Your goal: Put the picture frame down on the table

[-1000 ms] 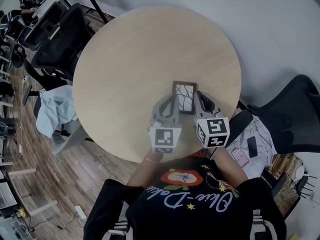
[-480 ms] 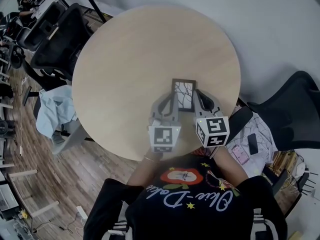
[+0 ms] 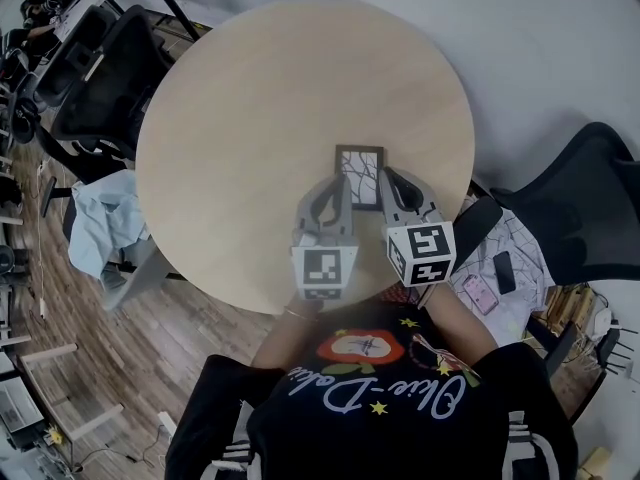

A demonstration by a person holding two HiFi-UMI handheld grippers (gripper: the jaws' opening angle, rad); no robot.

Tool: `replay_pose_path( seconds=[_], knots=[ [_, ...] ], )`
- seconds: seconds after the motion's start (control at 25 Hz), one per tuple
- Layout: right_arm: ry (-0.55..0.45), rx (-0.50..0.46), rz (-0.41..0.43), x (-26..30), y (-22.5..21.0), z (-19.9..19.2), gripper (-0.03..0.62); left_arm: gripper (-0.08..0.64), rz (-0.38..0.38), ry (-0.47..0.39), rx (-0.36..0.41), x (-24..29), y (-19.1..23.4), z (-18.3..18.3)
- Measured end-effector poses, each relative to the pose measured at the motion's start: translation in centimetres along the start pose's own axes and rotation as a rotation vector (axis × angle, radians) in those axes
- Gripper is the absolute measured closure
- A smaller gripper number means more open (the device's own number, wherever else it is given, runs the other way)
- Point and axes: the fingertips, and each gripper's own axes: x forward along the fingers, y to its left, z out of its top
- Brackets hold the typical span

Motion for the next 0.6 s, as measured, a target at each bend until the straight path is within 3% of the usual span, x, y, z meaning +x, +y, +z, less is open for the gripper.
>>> replay_pose_path(
  seconds=[0.6],
  knots=[
    [-0.012, -0.004, -0.001, -0.2, 0.56, 0.27, 0.594, 0.558, -0.006, -0.004, -0.022, -0.38, -0.16, 0.02]
  ],
)
